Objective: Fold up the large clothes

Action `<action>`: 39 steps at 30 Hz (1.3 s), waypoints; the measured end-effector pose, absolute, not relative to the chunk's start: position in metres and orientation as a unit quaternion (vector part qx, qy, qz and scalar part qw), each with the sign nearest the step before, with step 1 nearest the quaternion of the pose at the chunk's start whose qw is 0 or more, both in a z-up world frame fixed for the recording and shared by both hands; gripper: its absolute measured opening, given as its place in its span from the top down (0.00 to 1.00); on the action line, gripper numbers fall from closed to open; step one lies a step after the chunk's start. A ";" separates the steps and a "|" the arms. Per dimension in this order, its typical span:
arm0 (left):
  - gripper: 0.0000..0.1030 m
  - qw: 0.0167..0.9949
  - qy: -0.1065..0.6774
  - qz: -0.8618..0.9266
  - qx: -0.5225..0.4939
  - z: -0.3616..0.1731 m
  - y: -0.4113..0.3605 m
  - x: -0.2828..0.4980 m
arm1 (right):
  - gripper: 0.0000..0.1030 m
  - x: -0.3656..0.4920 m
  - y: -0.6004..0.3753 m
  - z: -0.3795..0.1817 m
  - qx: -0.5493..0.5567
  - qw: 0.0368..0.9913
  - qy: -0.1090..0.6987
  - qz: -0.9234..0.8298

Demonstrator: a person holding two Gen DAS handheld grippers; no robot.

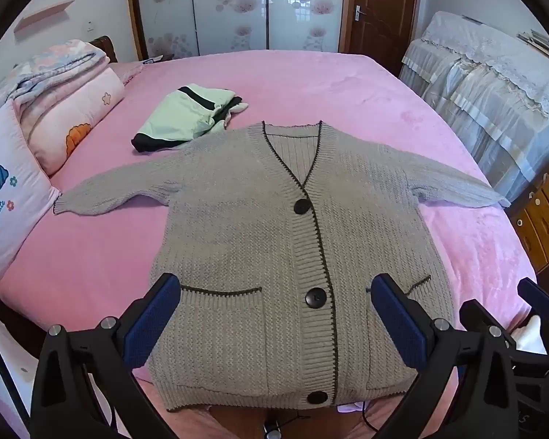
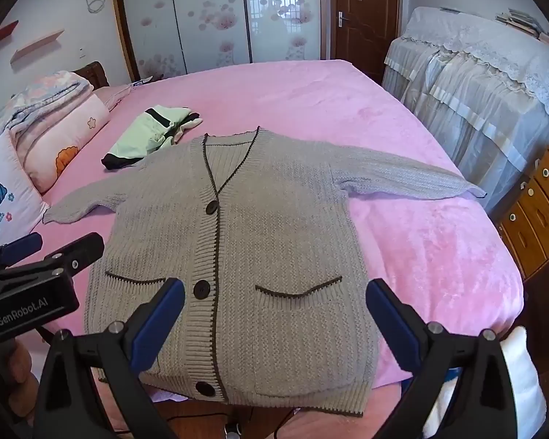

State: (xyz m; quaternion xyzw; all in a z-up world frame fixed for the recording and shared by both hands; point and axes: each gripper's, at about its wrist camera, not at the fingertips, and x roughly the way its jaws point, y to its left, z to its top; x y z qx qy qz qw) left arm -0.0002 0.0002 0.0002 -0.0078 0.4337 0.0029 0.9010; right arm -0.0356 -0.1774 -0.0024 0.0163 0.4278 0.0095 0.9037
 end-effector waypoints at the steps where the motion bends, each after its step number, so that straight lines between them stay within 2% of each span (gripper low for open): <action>1: 0.00 0.901 0.433 0.004 -0.010 0.001 0.001 -0.001 | 0.03 -0.036 -0.177 -0.002 0.015 0.904 0.427 0.010; 6: 0.00 0.911 0.411 0.005 0.009 0.006 -0.016 -0.017 | 0.03 -0.039 -0.181 -0.005 0.013 0.907 0.421 0.004; 8: 0.00 0.900 0.437 -0.004 0.003 0.006 -0.014 -0.002 | 0.03 -0.041 -0.186 -0.005 0.019 0.907 0.422 0.006; 39: 0.00 0.901 0.434 -0.002 -0.019 0.004 -0.013 -0.012 | 0.03 -0.048 -0.193 -0.002 0.031 0.908 0.418 0.004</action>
